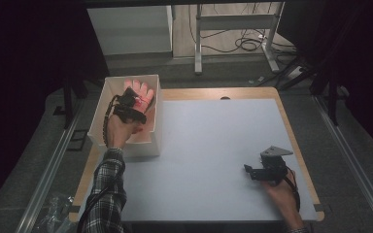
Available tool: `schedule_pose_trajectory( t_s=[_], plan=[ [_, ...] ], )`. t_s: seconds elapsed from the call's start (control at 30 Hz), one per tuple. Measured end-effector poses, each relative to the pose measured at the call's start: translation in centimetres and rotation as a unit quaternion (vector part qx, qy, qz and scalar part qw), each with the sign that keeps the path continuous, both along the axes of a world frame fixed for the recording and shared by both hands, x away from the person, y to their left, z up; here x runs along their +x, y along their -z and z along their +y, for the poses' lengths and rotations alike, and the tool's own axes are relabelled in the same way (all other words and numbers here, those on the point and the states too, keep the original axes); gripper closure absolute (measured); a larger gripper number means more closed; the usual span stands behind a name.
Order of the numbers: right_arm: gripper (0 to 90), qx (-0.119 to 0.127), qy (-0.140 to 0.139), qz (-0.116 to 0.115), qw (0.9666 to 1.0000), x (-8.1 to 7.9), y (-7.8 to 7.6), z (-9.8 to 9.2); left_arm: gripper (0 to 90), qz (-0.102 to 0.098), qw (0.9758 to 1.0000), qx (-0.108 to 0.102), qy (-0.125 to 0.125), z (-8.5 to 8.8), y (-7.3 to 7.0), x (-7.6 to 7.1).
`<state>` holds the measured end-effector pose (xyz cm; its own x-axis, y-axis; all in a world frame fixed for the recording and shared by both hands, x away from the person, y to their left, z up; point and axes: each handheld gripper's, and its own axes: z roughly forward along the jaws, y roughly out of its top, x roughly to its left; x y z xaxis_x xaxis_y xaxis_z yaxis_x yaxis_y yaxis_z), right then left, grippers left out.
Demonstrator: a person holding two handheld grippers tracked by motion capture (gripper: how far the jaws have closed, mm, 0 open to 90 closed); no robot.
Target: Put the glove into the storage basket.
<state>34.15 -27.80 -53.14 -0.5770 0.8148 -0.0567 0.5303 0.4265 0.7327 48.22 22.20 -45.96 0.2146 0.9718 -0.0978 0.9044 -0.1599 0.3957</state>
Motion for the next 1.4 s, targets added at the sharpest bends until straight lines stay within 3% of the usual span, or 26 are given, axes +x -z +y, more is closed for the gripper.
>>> schedule_pose_trajectory(
  t_s=[0.17, 0.37, 0.53, 0.6, 0.73, 0.8, 0.97, 1.07, 1.2, 1.4],
  plan=[
    [18.7, 0.0, 0.0, 0.0, 1.0, 0.0, 0.0, 0.0, 32.4, 0.025, 0.9997, -0.001, 0.002, -1.0, 1.5, 1.3],
    [18.7, 0.0, 0.0, 0.0, 1.0, 0.0, 0.0, 0.0, 30.9, 0.044, 0.9989, 0.003, 0.015, -2.0, 2.1, 2.0],
    [18.6, 0.001, 0.0, 0.0, 1.0, 0.0, 0.0, 0.0, 29.3, 0.062, 0.9978, -0.011, 0.021, -2.5, 2.7, 2.3],
    [18.7, 0.001, 0.0, 0.0, 1.0, 0.0, 0.0, 0.0, 27.9, 0.068, 0.9974, -0.008, 0.023, -2.6, 3.2, 2.4],
    [18.7, 0.001, 0.0, 0.0, 1.0, 0.0, 0.0, 0.0, 20.7, 0.074, 0.9968, -0.02, 0.021, -2.2, 3.7, 2.6],
    [18.7, 0.001, 0.0, 0.0, 1.0, 0.0, 0.0, 0.0, 16.3, 0.067, 0.9973, -0.025, 0.019, -2.0, 3.8, 2.5],
    [18.7, 0.001, 0.0, 0.0, 1.0, 0.0, 0.0, 0.0, 8.3, 0.051, 0.9985, -0.01, 0.013, -1.8, 3.2, 2.2],
    [18.7, 0.001, 0.0, 0.0, 1.0, 0.0, 0.0, 0.0, 6.6, 0.042, 0.9989, -0.018, 0.011, -1.7, 2.5, 2.0],
    [18.7, 0.0, 0.0, 0.0, 1.0, 0.0, 0.0, 0.0, 5.8, 0.037, 0.9991, -0.017, 0.011, -1.4, 1.8, 1.5],
    [18.6, 0.0, 0.0, 0.0, 1.0, 0.0, 0.0, 0.0, 3.6, 0.013, 0.9998, -0.009, 0.013, -1.1, 0.8, 0.8]
  ],
)
